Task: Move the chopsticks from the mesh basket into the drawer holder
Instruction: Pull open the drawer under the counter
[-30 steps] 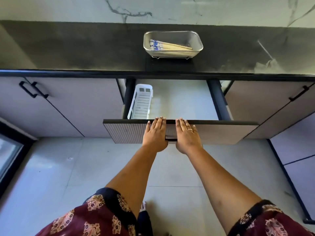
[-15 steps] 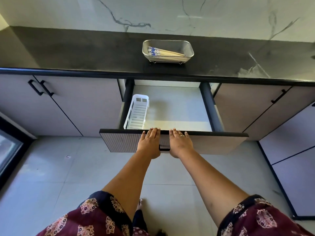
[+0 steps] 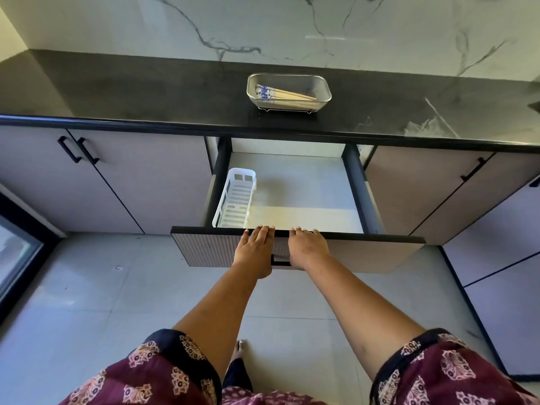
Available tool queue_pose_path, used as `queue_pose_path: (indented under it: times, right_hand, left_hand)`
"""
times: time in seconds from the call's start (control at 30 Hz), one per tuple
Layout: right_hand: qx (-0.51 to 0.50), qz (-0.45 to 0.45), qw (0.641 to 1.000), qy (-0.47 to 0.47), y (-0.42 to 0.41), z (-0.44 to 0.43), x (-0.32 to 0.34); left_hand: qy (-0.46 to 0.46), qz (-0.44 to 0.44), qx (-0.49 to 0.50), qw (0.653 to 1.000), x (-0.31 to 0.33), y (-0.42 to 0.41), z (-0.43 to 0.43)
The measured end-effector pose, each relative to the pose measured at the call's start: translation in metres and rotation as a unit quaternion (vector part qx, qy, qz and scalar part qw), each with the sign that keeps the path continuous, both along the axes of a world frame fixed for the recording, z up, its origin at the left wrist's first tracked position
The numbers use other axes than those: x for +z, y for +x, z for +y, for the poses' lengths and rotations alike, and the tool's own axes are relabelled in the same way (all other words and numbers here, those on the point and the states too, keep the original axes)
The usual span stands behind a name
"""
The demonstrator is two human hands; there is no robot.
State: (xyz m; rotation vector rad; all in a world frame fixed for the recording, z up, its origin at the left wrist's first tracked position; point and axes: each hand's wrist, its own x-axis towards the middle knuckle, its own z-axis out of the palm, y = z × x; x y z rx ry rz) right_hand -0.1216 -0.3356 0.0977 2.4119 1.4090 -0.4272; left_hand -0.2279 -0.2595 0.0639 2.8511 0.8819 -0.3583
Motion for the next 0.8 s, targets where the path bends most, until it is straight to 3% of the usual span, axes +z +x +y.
queue_pose_path:
  times: [0.17, 0.33, 0.53, 0.63, 0.8]
  right_hand:
    - [0.018, -0.009, 0.999, 0.029, 0.002, 0.006, 0.009]
    - [-0.026, 0.02, 0.999, 0.021, 0.005, 0.019, 0.023]
    - [-0.12, 0.204, 0.968, 0.078, 0.006, 0.058, 0.017]
    - [-0.139, 0.27, 0.947, 0.1, 0.003, 0.082, 0.005]
    - [-0.175, 0.334, 0.917, 0.129, 0.009, 0.123, -0.018]
  left_hand:
    - [0.001, -0.013, -0.005, 1.0, 0.002, 0.0, 0.002]
    - [-0.028, -0.044, -0.007, 0.999, 0.005, 0.006, 0.013]
    - [-0.073, -0.117, 0.114, 0.984, 0.01, 0.0, 0.049]
    - [-0.079, -0.086, 0.169, 0.979, 0.013, -0.009, 0.08]
    - [-0.161, -0.025, 0.258, 0.952, 0.015, -0.016, 0.132]
